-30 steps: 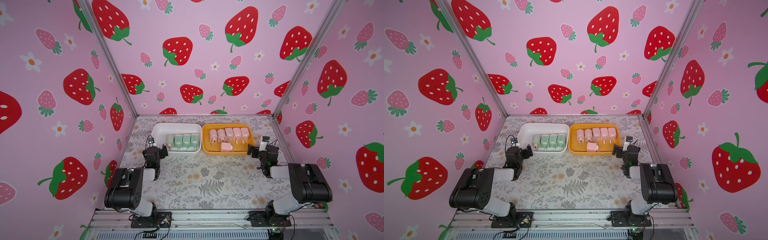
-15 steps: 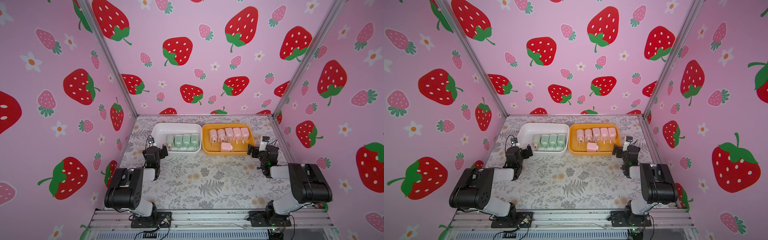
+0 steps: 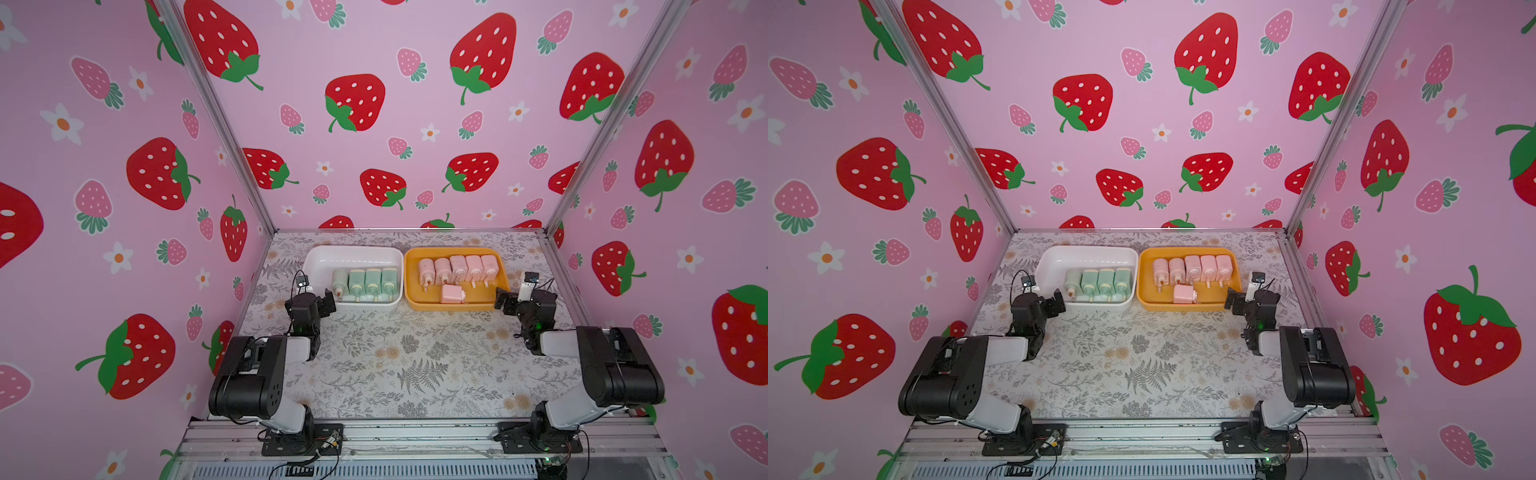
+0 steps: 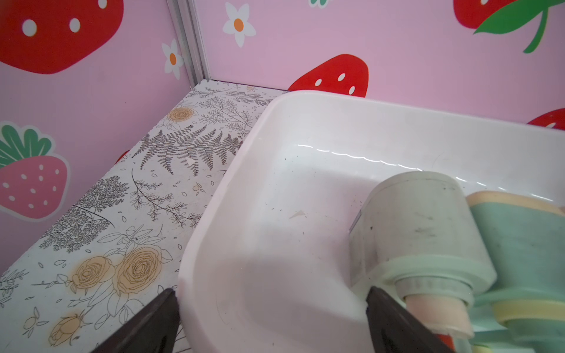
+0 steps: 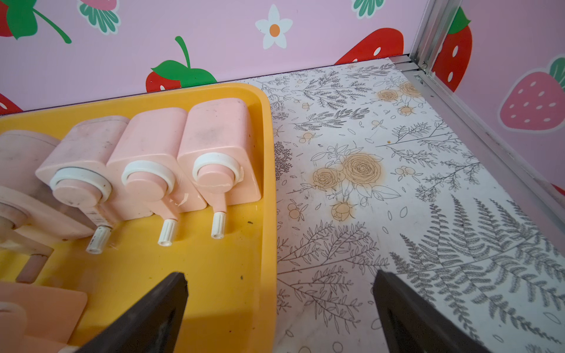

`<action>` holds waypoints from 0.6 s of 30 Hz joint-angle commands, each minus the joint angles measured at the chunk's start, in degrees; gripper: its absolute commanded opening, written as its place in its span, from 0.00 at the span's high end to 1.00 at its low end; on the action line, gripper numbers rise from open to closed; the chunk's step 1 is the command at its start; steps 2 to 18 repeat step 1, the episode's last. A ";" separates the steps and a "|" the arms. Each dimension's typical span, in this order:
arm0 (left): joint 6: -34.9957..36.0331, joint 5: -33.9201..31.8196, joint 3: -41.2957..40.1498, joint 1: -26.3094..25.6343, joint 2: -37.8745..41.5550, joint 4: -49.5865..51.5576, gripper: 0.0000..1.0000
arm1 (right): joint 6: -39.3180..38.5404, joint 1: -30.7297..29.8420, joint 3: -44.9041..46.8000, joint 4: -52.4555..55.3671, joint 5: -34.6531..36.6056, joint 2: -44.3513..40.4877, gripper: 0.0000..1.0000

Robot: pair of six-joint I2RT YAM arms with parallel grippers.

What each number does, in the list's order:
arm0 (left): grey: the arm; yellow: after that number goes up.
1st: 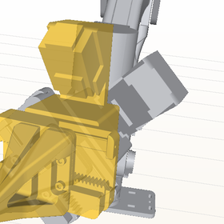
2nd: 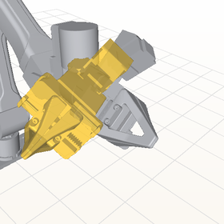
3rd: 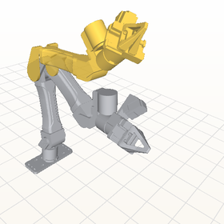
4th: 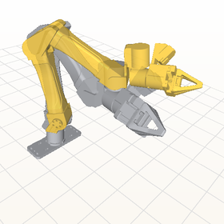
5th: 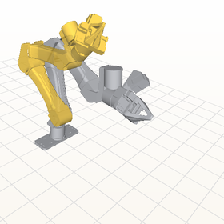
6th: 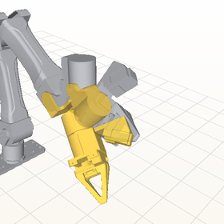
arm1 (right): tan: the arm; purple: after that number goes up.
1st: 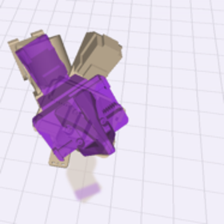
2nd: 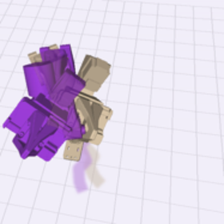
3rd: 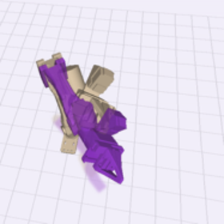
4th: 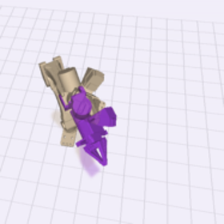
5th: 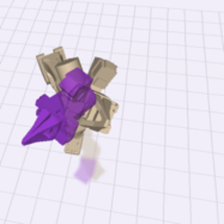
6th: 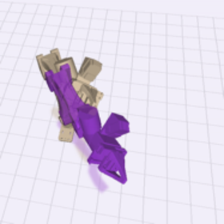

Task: Place the pencil sharpeners by color into the storage box
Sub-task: Reset both arms

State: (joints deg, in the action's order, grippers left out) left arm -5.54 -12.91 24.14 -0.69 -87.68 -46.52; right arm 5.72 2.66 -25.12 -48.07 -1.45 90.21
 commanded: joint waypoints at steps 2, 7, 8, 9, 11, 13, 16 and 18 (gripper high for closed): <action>1.51 1.37 1.00 -0.09 -0.81 1.22 0.01 | -0.80 -0.40 -0.54 1.01 1.44 0.40 0.00; 1.51 1.37 1.00 -0.09 -0.81 1.22 0.01 | -0.80 -0.40 -0.54 1.01 1.44 0.40 0.00; 1.51 1.37 1.00 -0.09 -0.81 1.22 0.01 | -0.80 -0.40 -0.54 1.01 1.44 0.40 0.00; 1.51 1.37 1.00 -0.09 -0.81 1.22 0.01 | -0.80 -0.40 -0.54 1.01 1.44 0.40 0.00; 1.51 1.37 1.00 -0.09 -0.81 1.22 0.01 | -0.80 -0.40 -0.54 1.01 1.44 0.40 0.00; 1.51 1.37 1.00 -0.09 -0.81 1.22 0.01 | -0.80 -0.40 -0.54 1.01 1.44 0.40 0.00; 1.51 1.37 1.00 -0.09 -0.81 1.22 0.01 | -0.80 -0.40 -0.54 1.01 1.44 0.40 0.00; 1.51 1.37 1.00 -0.09 -0.81 1.22 0.01 | -0.80 -0.40 -0.54 1.01 1.44 0.40 0.00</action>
